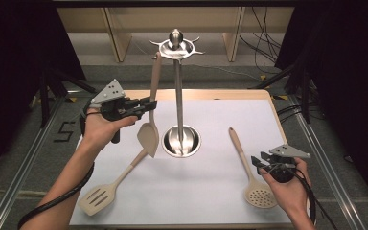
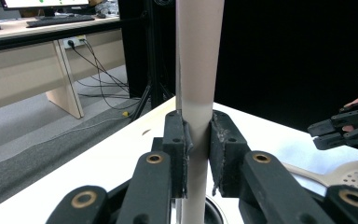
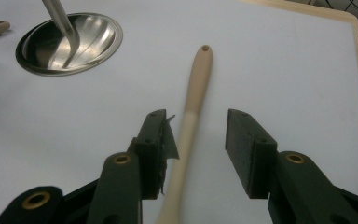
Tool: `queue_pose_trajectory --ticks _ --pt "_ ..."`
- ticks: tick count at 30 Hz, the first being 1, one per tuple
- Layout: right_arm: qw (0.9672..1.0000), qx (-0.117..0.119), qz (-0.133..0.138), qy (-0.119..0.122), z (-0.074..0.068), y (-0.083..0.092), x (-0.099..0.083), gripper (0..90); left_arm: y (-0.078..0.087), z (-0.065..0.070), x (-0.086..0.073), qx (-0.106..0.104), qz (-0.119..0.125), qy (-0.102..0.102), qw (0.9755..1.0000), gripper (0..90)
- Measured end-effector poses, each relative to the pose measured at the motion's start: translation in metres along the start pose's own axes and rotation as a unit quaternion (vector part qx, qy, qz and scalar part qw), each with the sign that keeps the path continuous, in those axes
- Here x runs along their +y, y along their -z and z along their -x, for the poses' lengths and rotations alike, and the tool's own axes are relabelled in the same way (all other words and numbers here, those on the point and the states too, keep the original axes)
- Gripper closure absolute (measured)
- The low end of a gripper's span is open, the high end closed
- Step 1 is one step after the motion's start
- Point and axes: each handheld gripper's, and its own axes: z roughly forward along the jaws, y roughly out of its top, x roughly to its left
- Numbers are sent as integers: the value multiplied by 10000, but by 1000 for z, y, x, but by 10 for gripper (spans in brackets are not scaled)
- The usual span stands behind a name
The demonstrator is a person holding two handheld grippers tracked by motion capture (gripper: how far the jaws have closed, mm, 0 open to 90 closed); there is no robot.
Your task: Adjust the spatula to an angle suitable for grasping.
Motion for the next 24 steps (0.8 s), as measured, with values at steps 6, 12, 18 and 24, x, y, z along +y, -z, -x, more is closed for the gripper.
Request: queue_pose_trajectory --ticks 6,12,18,24 --pt "9999 35 26 131 3 -1 0 594 -7 1 -2 41 -6 50 10000 769" --pt "9999 20 -49 138 3 0 0 593 -9 2 -3 96 47 56 9999 761" --pt "9999 16 -100 18 0 0 -1 592 -1 3 -4 242 179 40 9995 681" --pt "9999 10 -115 -44 -1 0 -1 591 18 6 -2 422 376 2 9984 641"
